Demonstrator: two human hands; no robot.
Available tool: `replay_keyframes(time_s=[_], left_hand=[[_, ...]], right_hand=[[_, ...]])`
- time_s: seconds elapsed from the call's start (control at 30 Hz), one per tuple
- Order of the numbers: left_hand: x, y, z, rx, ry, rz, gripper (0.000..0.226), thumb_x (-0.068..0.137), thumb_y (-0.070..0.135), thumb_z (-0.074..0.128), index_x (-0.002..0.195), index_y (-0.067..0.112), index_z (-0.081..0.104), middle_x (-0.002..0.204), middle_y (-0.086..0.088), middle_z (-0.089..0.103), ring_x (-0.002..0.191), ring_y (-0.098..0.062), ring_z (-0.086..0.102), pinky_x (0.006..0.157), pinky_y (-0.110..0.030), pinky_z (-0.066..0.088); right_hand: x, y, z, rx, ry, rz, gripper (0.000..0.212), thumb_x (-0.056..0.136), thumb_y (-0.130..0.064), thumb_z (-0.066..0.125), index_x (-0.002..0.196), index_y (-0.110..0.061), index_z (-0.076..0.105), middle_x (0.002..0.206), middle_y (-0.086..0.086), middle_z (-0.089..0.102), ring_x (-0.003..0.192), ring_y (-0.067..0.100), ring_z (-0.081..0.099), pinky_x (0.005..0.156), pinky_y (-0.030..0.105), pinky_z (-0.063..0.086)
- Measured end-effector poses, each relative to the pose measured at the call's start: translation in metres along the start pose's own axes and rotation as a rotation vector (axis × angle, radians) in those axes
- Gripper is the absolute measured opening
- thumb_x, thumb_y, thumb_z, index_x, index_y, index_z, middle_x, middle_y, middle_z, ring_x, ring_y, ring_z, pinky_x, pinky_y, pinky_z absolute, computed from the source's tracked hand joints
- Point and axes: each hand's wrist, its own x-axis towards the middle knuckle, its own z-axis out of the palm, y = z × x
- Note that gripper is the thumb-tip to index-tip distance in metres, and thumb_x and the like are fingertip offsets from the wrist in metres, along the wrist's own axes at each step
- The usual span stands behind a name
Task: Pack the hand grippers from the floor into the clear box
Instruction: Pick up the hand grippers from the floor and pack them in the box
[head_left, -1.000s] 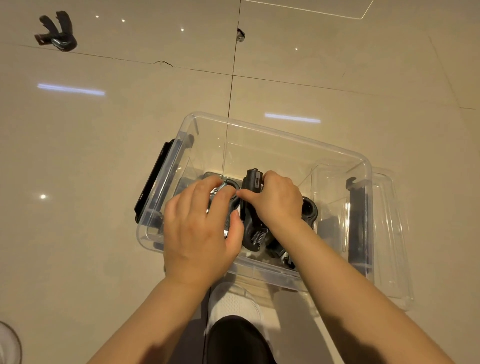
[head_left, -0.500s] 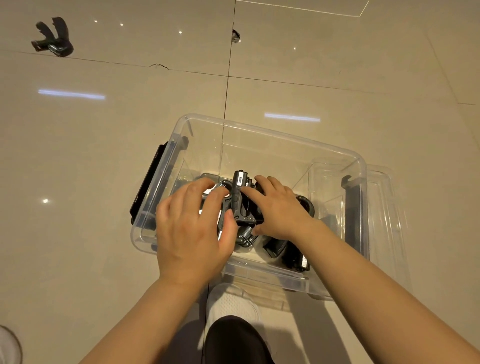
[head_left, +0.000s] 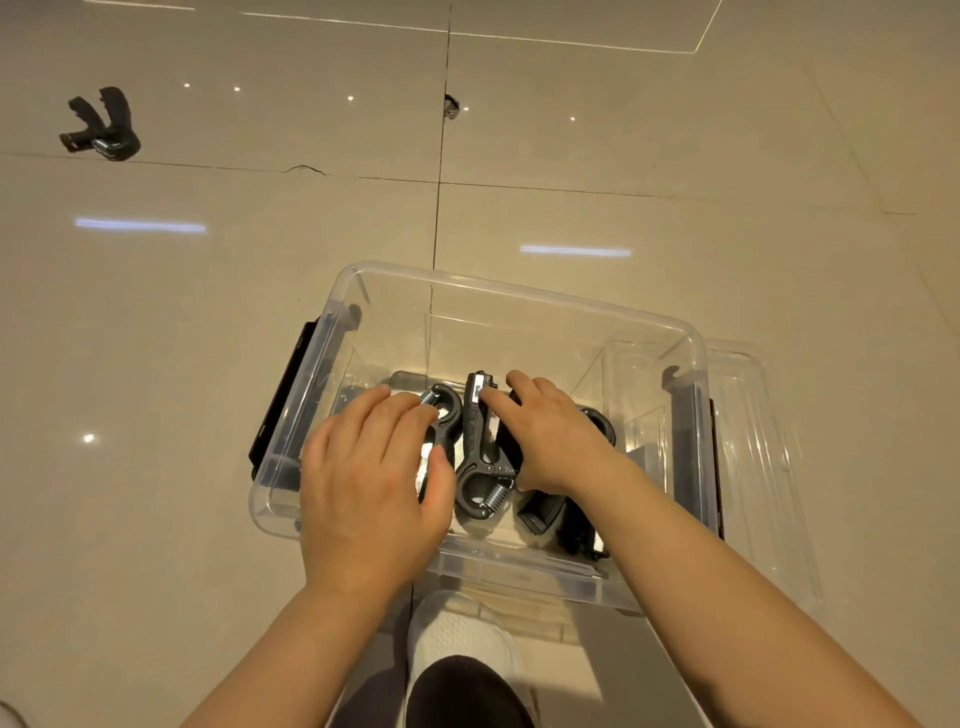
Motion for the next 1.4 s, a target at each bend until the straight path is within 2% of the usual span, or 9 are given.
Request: replay_keyframes(time_s=[0.13,0.43,0.7,0.83,0.9,0.97,1.07,1.27,1.4], left_hand=[[0.0,-0.001,0.001,0.006,-0.009,0.002,0.028,0.079,0.022,0.056,0.102,0.012,0.068,0.109,-0.001,0.066,0.113,-0.022,0.055,0.093,-0.037,0.034],[0.0,-0.001,0.001,0.018,0.004,0.018,0.028,0.08,0.024,0.053,0.101,0.012,0.067,0.108,-0.003,0.065,0.111,-0.024,0.055,0.09,-0.038,0.035],[0.0,-0.001,0.002,0.031,0.02,0.054,0.029,0.08,0.024,0.05,0.101,0.014,0.068,0.105,-0.003,0.066,0.107,-0.024,0.056,0.087,-0.039,0.036],[-0.001,-0.002,0.003,0.033,0.034,0.062,0.029,0.08,0.023,0.05,0.1,0.014,0.069,0.104,-0.003,0.066,0.106,-0.024,0.056,0.086,-0.039,0.036],[0.0,-0.002,0.004,0.036,0.043,0.067,0.029,0.08,0.023,0.05,0.099,0.014,0.069,0.103,-0.002,0.066,0.105,-0.024,0.057,0.085,-0.039,0.037],[0.0,-0.002,0.005,0.04,0.051,0.068,0.029,0.08,0.023,0.05,0.099,0.013,0.069,0.103,-0.002,0.066,0.104,-0.025,0.058,0.084,-0.039,0.037],[-0.001,-0.002,0.006,0.035,0.067,0.068,0.028,0.08,0.022,0.051,0.099,0.014,0.069,0.102,-0.003,0.066,0.104,-0.025,0.057,0.083,-0.038,0.037],[-0.001,-0.001,0.006,0.028,0.072,0.067,0.027,0.079,0.023,0.052,0.099,0.014,0.068,0.102,-0.003,0.066,0.103,-0.024,0.057,0.083,-0.038,0.036],[-0.002,-0.003,0.007,0.005,0.097,0.075,0.026,0.079,0.023,0.054,0.099,0.014,0.068,0.1,-0.002,0.065,0.1,-0.022,0.056,0.083,-0.036,0.034]], right_hand=[[-0.002,0.007,-0.002,-0.064,-0.025,0.026,0.105,0.066,-0.032,0.082,0.146,-0.022,0.015,0.144,0.008,0.025,0.124,0.029,0.035,0.104,0.035,0.033],[0.001,0.008,0.001,-0.006,-0.035,0.052,0.108,0.067,-0.025,0.081,0.148,-0.025,0.01,0.148,0.008,0.018,0.13,0.03,0.03,0.105,0.038,0.036],[-0.001,0.009,0.004,0.054,-0.029,0.032,0.109,0.068,-0.013,0.08,0.15,-0.022,0.008,0.15,0.006,0.015,0.137,0.025,0.022,0.093,0.033,0.045],[-0.006,0.01,-0.007,0.025,-0.092,0.057,0.121,0.062,-0.029,0.086,0.15,-0.024,0.003,0.156,0.004,0.006,0.141,0.026,0.019,0.106,0.034,0.034],[-0.014,0.018,-0.014,0.005,-0.17,0.132,0.124,0.06,-0.037,0.085,0.15,-0.022,0.001,0.158,0.0,0.001,0.139,0.028,0.025,0.107,0.037,0.033],[-0.025,0.027,-0.016,-0.094,-0.24,0.182,0.112,0.065,-0.041,0.081,0.149,-0.016,0.011,0.155,0.003,0.015,0.129,0.028,0.04,0.098,0.038,0.041],[-0.037,0.033,-0.007,-0.281,-0.275,0.163,0.088,0.077,-0.047,0.069,0.143,-0.012,0.022,0.144,0.005,0.034,0.124,0.026,0.043,0.097,0.036,0.038],[-0.03,0.031,-0.001,-0.325,-0.236,0.166,0.073,0.083,-0.044,0.065,0.139,-0.013,0.029,0.139,0.007,0.036,0.119,0.026,0.046,0.09,0.034,0.039],[-0.039,0.026,-0.013,-0.271,-0.213,0.156,0.07,0.082,-0.044,0.065,0.137,-0.013,0.034,0.139,0.006,0.038,0.122,0.027,0.044,0.104,0.037,0.032]])
